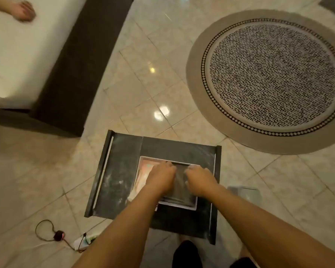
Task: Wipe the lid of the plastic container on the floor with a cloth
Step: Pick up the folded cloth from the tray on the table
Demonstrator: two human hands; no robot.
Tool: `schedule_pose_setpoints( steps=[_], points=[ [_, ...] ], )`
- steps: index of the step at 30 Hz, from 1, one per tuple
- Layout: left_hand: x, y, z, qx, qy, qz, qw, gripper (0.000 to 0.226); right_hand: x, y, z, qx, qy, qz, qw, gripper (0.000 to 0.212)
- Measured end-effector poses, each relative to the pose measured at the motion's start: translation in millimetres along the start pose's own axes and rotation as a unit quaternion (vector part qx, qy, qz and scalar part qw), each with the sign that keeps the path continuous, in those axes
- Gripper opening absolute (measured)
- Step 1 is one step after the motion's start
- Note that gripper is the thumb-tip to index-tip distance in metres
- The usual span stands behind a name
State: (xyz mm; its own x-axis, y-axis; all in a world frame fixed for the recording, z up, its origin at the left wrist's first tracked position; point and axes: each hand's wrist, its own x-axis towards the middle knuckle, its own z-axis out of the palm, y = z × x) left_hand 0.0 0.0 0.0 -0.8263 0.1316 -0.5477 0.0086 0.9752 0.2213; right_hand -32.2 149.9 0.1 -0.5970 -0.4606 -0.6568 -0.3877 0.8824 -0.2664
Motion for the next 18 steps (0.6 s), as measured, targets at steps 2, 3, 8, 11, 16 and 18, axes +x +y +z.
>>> schedule_pose_setpoints(
  steps=[2,3,8,11,16,18],
  points=[
    [13.7,-2.8,10.6,0.007,-0.01,0.007,1.0,0.031,12.4,0.8,10.4,-0.026,0.01,0.009,1.0,0.033],
    [18.9,-3.8,16.9,0.021,-0.01,0.016,1.0,0.035,16.8,0.9,16.3,-0.04,0.012,0.015,0.999,0.035],
    [31.7,-4.5,39.3,0.073,0.035,0.053,0.995,0.042,28.7,-0.2,36.0,-0.076,0.046,0.057,0.994,0.032],
    [35.7,-5.2,49.5,0.065,0.047,0.046,0.996,0.046,33.5,-0.9,44.5,-0.072,0.089,0.071,0.991,0.028],
    [42.2,0.5,59.6,0.061,0.083,0.042,0.994,0.027,40.7,-8.1,59.8,-0.059,0.134,0.093,0.985,0.027],
    [40.6,3.8,64.6,0.065,0.099,0.035,0.992,0.016,42.7,-7.5,66.0,-0.059,0.132,0.107,0.984,0.023]
  ],
)
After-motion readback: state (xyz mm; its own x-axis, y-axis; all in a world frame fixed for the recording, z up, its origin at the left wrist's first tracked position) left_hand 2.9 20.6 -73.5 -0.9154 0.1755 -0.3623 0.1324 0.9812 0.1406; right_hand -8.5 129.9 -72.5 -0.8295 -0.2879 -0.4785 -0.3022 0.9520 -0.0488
